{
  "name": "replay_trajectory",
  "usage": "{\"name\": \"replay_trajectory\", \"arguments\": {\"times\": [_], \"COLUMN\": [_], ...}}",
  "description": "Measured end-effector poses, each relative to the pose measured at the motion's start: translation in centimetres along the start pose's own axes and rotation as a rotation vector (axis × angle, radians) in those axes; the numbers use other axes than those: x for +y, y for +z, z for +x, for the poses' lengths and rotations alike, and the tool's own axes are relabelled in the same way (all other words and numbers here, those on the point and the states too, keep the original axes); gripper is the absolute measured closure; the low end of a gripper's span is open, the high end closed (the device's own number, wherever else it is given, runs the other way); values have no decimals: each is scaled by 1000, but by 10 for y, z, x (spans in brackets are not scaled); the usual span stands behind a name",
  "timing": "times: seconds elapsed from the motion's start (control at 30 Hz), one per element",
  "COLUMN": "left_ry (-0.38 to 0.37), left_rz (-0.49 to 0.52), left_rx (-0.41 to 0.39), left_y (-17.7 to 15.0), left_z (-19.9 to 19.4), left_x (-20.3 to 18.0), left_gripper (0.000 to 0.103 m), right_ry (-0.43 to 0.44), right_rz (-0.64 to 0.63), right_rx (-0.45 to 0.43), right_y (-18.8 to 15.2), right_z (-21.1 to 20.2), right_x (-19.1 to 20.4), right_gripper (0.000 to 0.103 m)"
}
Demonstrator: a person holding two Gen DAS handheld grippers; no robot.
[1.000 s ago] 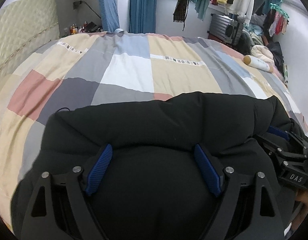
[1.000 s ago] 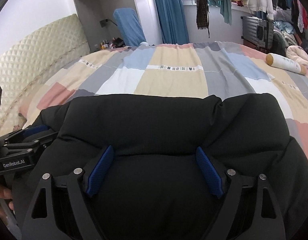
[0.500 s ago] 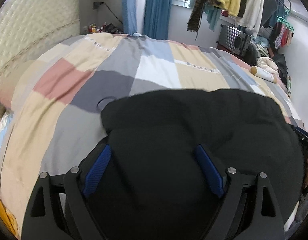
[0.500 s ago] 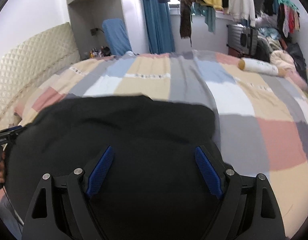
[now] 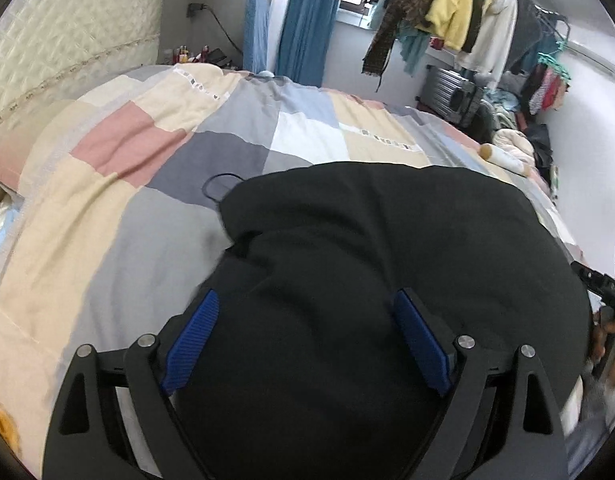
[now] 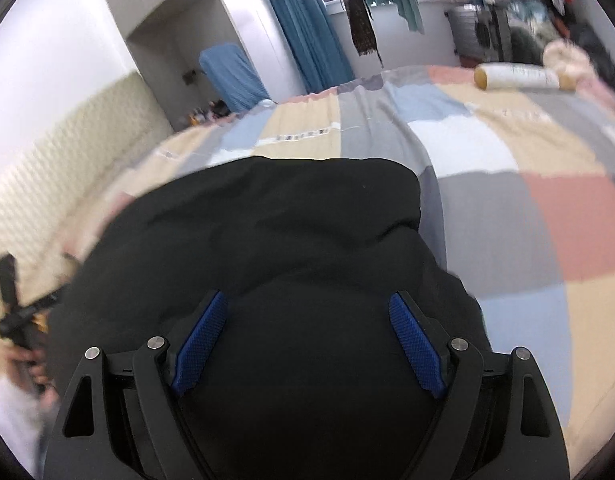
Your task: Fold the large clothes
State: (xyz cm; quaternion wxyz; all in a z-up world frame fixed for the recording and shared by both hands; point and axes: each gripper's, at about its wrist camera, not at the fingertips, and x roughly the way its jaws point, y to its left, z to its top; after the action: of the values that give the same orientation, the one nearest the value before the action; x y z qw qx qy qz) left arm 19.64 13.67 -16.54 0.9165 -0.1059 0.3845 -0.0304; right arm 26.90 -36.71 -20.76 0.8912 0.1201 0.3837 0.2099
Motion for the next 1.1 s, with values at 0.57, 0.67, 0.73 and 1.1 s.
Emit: {"name": "replay_trajectory", "arguments": {"times": [0.57, 0.67, 0.73, 1.1], "left_ry": [-189, -203, -202, -81], "left_rz": [-208, -203, -213, -116], "left_rx": [156, 136, 130, 232], "left_y": [-61, -63, -65, -82], "left_z": [-27, -41, -48, -32], "left_x": [36, 30, 32, 16], "left_gripper": [55, 82, 88, 89], "right_ry": [51, 10, -21, -80], "right_rz": [64, -14, -78, -178], "right_rx": [112, 110, 127, 238], "right_y": [-46, -44, -46, -77], "right_z": [-43, -55, -61, -38], "right_x": [-35, -22, -10, -9], "right_gripper": [73, 96, 97, 98]}}
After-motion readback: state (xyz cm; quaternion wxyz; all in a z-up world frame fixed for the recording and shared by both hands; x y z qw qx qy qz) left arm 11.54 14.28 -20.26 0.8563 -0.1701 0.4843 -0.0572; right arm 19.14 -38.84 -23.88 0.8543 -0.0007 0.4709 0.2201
